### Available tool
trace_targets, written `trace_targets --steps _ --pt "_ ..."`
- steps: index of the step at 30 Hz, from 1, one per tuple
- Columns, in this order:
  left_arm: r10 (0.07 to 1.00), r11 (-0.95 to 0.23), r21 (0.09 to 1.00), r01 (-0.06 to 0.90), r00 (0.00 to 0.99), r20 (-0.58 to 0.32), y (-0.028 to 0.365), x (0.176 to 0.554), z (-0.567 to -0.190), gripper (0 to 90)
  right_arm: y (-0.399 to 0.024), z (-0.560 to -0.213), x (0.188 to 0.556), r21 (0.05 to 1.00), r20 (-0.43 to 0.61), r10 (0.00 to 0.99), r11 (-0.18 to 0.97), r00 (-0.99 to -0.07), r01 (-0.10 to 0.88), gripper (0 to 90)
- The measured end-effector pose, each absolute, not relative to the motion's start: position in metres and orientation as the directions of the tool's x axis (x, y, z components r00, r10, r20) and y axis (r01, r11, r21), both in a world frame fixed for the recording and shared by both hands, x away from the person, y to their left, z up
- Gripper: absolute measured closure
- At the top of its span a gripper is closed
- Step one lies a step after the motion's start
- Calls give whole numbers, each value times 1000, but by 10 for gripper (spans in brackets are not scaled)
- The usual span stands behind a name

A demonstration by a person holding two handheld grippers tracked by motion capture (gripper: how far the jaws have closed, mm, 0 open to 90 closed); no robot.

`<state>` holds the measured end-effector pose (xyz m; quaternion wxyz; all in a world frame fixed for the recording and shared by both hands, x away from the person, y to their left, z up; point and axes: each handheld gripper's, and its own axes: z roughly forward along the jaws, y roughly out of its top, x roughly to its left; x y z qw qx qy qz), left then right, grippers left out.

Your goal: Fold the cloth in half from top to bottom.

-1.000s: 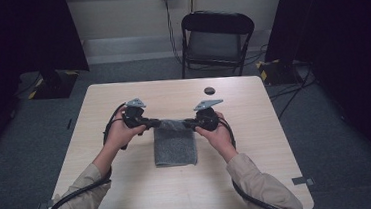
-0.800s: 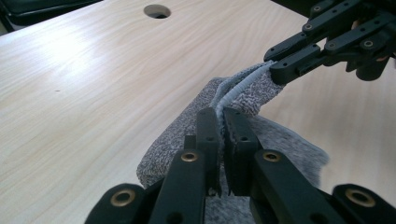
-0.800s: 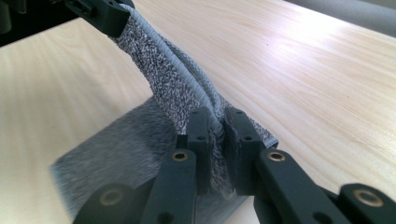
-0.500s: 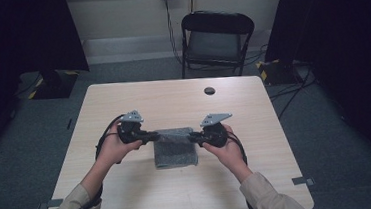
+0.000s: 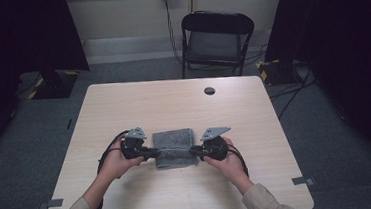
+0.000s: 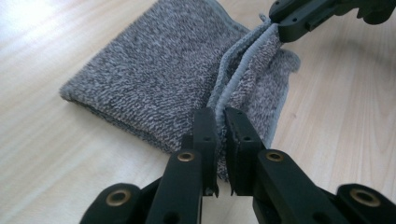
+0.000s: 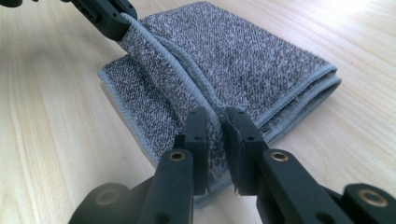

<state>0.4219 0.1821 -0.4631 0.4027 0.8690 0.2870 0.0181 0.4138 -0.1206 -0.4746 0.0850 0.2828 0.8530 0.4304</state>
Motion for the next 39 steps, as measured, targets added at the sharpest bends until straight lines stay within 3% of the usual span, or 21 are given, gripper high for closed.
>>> trace_targets --steps 6,10,17,25,27,33,39 --pt "509 -497 718 487 834 -213 183 419 -466 793 -121 -478 409 782 107 557 465 -824 416 774" --pt "506 -490 735 469 839 -199 182 416 -468 614 -120 -478 406 777 98 555 476 -826 412 727" --pt "482 -515 738 436 859 -171 183 408 -473 417 -118 -471 404 794 81 563 462 -822 395 613" --pt "473 -482 763 430 861 -187 183 407 -464 415 -119 -462 409 808 92 573 435 -814 398 595" --pt "473 -478 768 425 862 -182 183 408 -461 425 -116 -463 410 801 101 565 443 -819 404 620" --pt "491 -470 770 431 853 -177 185 411 -458 433 -118 -472 403 778 109 526 483 -843 402 826" --pt "528 -440 774 456 828 -188 191 414 -461 431 -130 -483 398 751 107 542 505 -833 425 834"
